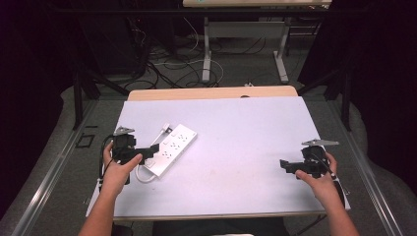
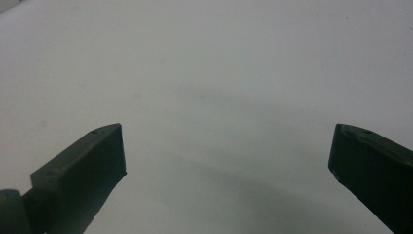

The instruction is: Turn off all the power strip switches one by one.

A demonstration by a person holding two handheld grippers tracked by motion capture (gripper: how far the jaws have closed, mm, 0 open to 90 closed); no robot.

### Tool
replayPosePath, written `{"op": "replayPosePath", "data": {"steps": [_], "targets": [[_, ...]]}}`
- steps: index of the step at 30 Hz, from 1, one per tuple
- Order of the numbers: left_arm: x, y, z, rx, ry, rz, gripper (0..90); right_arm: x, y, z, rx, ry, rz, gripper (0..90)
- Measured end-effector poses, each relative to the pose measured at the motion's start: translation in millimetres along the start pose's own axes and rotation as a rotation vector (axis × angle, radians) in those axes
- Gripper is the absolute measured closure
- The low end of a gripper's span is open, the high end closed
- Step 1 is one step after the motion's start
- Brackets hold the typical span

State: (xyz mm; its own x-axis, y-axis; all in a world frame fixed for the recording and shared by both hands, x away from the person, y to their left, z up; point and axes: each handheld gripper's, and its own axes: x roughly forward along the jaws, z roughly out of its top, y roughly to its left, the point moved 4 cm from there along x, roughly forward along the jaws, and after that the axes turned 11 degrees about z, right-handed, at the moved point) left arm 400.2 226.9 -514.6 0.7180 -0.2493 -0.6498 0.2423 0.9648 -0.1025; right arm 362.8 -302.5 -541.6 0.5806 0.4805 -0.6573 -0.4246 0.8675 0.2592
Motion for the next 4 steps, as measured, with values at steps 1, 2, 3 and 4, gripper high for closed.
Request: {"op": "replayPosePath", "data": {"steps": [1, 2, 3, 4], "targets": [[-0.6, 1.1, -0.1, -0.006, -0.004, 0.003, 0.3, 0.1, -0.1, -0.1, 0.000, 0.001, 0.000, 0.0], [-1.2, 2.8, -0.5, -0.008, -0.009, 0.003, 0.3, 0.4, -0.1, -0.2, 0.002, 0.001, 0.000, 0.0], [-1.6, 3.5, -0.7, -0.019, -0.012, 0.005, 0.3, 0.8, -0.6, -0.4, -0.003, -0.001, -0.001, 0.0], [-1.9, 5.0, -1.3, -0.017, -0.014, 0.009, 0.3, 1.0, -0.7, -0.6, -0.001, 0.001, -0.001, 0.0]]}}
